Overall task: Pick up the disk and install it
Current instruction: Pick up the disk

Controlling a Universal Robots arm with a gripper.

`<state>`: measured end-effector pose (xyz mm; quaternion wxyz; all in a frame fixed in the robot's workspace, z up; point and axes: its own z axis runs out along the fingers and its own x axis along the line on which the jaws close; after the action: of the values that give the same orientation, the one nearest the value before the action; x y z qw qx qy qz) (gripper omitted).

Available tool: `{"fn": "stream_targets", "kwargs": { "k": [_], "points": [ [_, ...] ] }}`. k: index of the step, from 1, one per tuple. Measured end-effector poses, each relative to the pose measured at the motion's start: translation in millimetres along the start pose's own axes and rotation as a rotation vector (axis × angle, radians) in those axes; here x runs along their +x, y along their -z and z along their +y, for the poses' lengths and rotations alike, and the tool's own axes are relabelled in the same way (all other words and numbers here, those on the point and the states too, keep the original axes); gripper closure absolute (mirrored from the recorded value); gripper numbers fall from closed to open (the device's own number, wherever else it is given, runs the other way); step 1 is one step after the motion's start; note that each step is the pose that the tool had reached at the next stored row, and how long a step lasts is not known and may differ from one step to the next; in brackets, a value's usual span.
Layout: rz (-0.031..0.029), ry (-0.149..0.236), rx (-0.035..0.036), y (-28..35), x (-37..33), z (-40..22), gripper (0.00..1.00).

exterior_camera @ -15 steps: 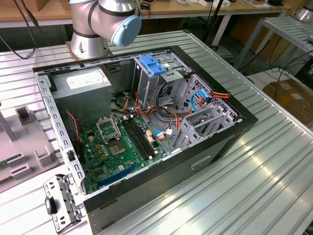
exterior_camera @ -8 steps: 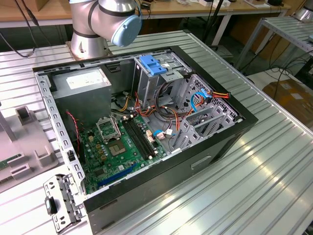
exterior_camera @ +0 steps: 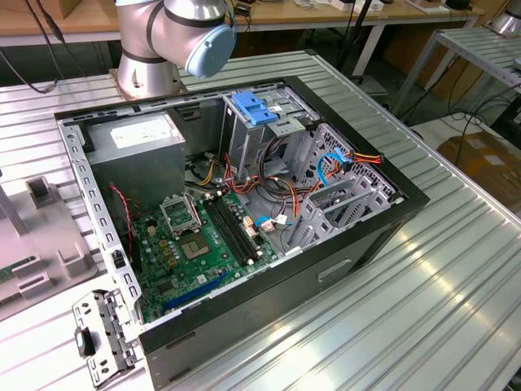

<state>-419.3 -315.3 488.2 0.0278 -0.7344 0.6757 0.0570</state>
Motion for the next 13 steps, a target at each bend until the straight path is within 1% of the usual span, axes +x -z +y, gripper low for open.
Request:
{"fn": "stream_targets", "kwargs": {
  "k": [8, 13],
  "points": [
    [0.0, 0.0, 0.0, 0.5, 3.9, 0.3, 0.63],
    [0.0, 0.0, 0.0, 1.1, 9.0, 0.6, 0.63]
  ]
}}
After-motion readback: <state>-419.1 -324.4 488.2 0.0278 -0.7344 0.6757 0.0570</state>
